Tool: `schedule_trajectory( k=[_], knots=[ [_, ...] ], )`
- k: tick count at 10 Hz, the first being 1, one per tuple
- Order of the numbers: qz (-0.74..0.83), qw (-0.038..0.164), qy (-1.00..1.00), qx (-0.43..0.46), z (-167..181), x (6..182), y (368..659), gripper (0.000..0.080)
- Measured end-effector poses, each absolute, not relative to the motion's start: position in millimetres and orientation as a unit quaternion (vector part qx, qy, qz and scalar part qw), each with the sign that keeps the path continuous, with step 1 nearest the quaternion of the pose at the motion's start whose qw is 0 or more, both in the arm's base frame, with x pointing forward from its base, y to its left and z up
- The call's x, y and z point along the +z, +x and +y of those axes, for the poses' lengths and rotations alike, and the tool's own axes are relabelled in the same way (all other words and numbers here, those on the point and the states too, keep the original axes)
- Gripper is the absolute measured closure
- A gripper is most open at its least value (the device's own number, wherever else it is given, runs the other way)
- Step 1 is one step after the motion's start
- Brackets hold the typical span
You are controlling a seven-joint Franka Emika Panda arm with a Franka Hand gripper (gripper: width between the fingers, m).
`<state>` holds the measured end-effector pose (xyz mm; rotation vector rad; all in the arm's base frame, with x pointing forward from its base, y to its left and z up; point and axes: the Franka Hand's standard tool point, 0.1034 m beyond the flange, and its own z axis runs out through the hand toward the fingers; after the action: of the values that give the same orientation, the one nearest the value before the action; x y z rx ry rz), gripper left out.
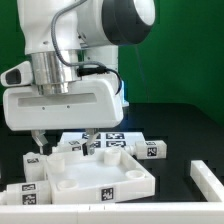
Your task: Assemble square table
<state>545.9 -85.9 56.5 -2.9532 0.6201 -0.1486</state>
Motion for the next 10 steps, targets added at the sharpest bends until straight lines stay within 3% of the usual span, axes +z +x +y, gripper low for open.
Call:
schedule_trajectory(
  k=[1,3,4,8,10],
  knots=[
    [0.192,0.058,-0.978,-0.049,-88,56.8,547,0.0151],
    [0.023,0.024,-0.998,-0.052,-102,60.5,570,0.0151],
    [-0.035,0.013,-0.998,-0.048,-94,54.8,566,0.0151],
    [-0.06,0.008,-0.997,-0.052,-102,49.9,561,0.0151],
    [-0.123,0.007,-0.991,-0.043,-131,34.3,558,0.0151]
  ],
)
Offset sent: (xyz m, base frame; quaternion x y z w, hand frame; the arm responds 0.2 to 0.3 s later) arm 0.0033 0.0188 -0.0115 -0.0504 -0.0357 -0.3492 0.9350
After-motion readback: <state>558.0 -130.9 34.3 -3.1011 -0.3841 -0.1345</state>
